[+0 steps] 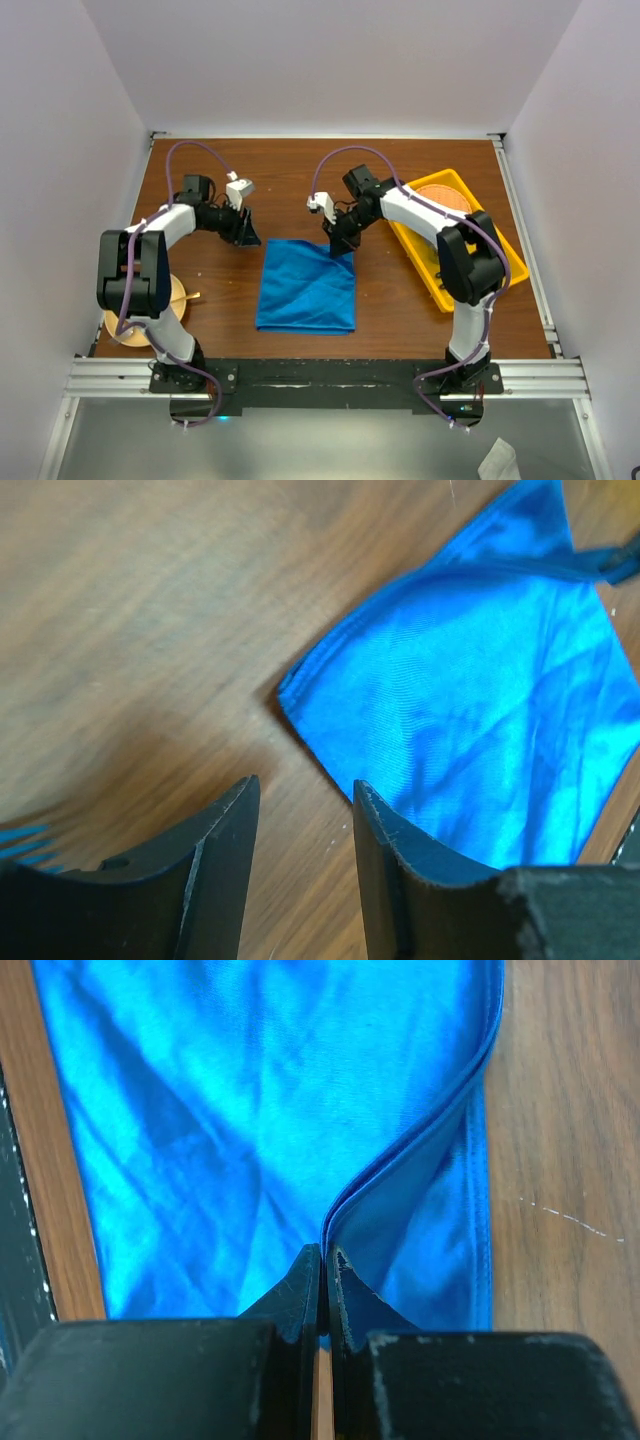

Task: Fold the napkin into a case and place the utensils inside
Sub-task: Pick up the lower triangle-folded napkin from the center of the board.

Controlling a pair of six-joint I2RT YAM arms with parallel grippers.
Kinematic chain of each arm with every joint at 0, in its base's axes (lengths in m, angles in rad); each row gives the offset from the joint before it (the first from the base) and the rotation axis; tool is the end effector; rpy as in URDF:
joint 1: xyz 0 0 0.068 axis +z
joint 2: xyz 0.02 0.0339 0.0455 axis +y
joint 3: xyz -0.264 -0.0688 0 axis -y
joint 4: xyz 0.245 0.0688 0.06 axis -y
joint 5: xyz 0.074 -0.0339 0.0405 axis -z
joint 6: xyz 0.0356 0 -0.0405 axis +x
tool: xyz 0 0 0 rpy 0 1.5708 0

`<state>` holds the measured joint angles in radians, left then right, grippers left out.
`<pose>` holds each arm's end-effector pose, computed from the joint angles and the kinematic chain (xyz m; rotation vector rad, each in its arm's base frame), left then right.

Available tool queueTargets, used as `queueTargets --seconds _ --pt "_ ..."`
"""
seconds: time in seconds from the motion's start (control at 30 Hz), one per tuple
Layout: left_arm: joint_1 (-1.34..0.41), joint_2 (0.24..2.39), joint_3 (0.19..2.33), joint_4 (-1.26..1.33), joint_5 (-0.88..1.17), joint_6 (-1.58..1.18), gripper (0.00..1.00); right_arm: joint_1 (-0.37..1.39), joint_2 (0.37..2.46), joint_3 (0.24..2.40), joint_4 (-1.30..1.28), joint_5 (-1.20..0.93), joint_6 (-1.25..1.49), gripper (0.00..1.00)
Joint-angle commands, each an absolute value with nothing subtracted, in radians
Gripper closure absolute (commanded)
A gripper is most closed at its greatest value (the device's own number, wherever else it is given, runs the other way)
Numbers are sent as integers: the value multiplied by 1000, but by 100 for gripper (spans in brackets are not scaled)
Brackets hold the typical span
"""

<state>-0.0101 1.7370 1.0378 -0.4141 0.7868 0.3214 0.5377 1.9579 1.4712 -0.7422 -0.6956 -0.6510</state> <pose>0.3333 -0.0286 0.1732 0.6327 2.3586 -0.9089 0.3304 0.2236 0.2009 -1.6028 2.0787 0.9226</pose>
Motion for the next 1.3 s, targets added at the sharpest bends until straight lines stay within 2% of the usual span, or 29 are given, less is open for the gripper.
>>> queueTargets --seconds 0.0,0.13,0.23,0.27,0.4,0.43,0.67,1.27 --pt "0 1687 1023 -350 793 267 52 555 1894 1448 -703 -660 -700 100" --pt "0 1683 1029 -348 799 255 52 526 1939 1491 -715 -626 -594 100" --pt "0 1678 1028 -336 796 242 52 490 1965 1519 -752 -621 -554 83" --pt "0 1680 1029 -334 798 239 52 482 1967 1522 -762 -618 -548 71" --pt "0 1698 1037 -333 801 236 52 434 1973 1519 -793 -606 -502 49" --pt "0 1701 1038 -334 801 239 52 416 1977 1522 -796 -606 -471 46" --pt "0 1720 1052 -344 801 250 52 324 2074 1572 -850 -630 -299 45" --pt "0 1744 1065 -353 807 245 52 305 2238 1623 -792 -781 31 45"
